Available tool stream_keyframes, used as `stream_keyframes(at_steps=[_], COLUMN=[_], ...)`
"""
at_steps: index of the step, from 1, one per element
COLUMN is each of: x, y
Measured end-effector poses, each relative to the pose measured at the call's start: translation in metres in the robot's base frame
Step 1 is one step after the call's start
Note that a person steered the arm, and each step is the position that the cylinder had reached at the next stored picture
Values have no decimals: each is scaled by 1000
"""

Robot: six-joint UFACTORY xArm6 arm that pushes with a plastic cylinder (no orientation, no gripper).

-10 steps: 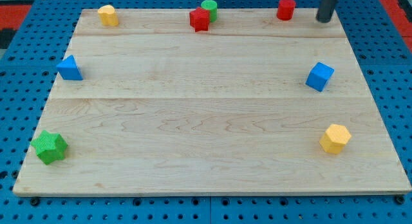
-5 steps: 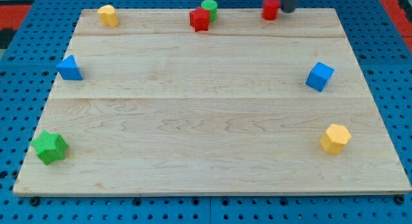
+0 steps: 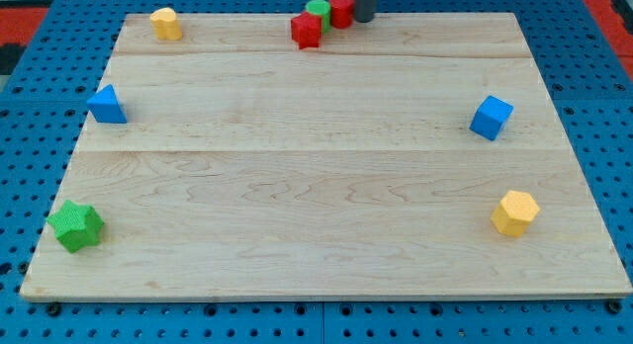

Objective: Place both the circles at the top center of the board

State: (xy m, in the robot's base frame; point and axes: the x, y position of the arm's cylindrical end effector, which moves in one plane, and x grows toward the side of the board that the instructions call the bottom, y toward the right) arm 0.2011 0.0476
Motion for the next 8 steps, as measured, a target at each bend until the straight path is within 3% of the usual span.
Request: stream_keyframes(at_steps=[2, 3, 4, 5, 7, 8], x=[34, 35, 33, -8, -9, 14], y=[-67, -120, -134, -116, -107, -65])
